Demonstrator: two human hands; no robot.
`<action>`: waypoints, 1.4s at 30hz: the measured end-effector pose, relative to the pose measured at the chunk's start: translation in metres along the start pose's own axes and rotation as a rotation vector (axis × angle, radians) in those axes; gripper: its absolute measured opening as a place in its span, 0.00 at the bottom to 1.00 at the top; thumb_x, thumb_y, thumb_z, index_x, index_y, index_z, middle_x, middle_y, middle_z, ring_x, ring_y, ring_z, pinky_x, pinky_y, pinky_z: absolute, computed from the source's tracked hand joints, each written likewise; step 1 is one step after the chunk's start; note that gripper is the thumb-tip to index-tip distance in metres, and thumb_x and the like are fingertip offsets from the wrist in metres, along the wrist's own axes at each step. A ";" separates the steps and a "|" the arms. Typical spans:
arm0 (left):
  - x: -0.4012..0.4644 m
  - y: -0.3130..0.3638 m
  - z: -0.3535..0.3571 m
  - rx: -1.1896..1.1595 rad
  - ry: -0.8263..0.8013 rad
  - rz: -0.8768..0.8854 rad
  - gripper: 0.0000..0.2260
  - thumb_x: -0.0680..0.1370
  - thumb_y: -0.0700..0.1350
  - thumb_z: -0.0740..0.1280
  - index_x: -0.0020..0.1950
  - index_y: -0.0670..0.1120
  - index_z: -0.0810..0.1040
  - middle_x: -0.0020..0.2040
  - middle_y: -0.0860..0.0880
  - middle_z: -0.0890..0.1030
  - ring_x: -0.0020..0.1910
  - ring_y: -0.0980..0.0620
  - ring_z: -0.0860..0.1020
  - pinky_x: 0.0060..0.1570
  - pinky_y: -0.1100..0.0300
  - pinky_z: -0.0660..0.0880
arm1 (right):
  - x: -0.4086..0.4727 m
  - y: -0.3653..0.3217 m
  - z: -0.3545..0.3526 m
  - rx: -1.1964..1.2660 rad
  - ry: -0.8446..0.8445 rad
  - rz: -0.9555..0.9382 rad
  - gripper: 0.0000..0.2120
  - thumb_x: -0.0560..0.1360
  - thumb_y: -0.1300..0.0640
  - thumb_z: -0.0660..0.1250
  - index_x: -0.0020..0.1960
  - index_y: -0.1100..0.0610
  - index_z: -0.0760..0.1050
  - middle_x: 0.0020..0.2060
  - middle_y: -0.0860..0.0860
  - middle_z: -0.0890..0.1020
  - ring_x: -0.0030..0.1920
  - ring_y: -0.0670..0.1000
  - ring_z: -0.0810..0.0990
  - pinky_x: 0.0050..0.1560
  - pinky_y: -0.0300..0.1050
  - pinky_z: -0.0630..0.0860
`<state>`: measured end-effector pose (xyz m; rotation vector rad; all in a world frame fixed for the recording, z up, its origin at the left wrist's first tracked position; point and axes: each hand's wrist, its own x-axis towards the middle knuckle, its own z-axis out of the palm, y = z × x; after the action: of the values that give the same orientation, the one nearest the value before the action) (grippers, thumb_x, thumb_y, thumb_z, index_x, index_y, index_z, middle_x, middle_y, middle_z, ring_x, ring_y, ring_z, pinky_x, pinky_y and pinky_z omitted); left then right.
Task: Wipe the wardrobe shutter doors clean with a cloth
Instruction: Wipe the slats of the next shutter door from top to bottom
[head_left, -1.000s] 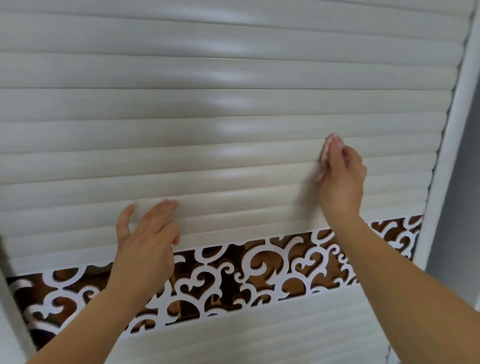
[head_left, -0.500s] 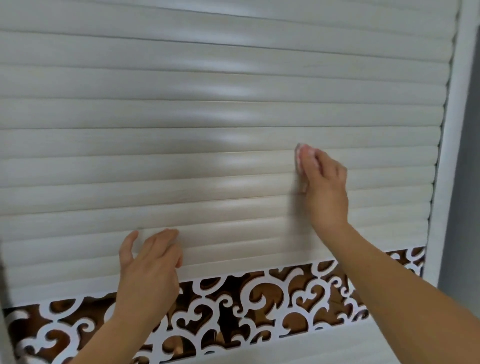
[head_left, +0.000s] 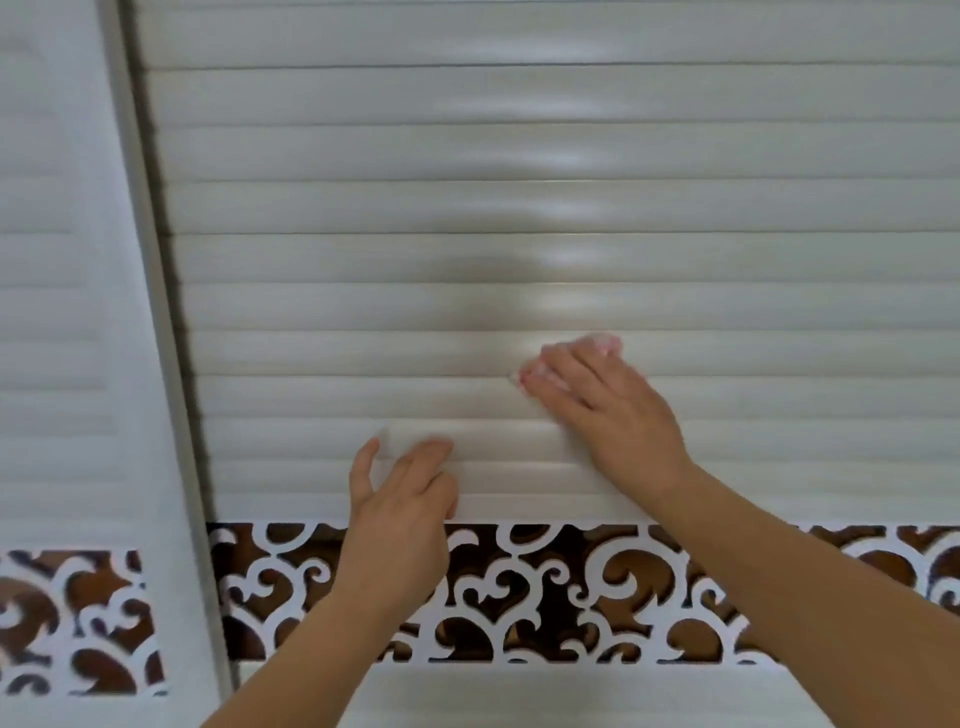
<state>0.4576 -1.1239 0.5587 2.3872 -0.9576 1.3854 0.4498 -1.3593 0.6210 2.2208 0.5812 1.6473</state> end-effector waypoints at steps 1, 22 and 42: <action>-0.007 -0.007 -0.002 0.000 -0.004 -0.017 0.18 0.54 0.29 0.71 0.31 0.48 0.71 0.58 0.46 0.79 0.59 0.54 0.72 0.65 0.42 0.55 | 0.018 0.001 0.002 0.004 0.040 0.091 0.26 0.69 0.73 0.62 0.66 0.60 0.73 0.63 0.61 0.75 0.63 0.64 0.72 0.59 0.61 0.73; -0.090 -0.080 -0.030 0.025 -0.102 -0.193 0.14 0.56 0.34 0.77 0.30 0.48 0.75 0.54 0.46 0.82 0.57 0.49 0.79 0.63 0.39 0.61 | -0.045 -0.160 0.063 0.160 -0.288 -0.094 0.42 0.62 0.74 0.65 0.73 0.56 0.59 0.73 0.56 0.61 0.74 0.57 0.57 0.72 0.60 0.52; -0.124 -0.105 -0.035 -0.013 -0.179 -0.234 0.17 0.56 0.32 0.77 0.31 0.50 0.74 0.54 0.47 0.82 0.57 0.49 0.79 0.63 0.40 0.61 | 0.003 -0.197 0.058 0.431 -0.220 0.445 0.16 0.77 0.39 0.58 0.52 0.45 0.81 0.50 0.43 0.82 0.54 0.47 0.78 0.58 0.50 0.74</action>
<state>0.4574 -0.9740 0.4871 2.5508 -0.6942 1.0949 0.4798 -1.1874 0.5126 2.9774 0.4337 1.5406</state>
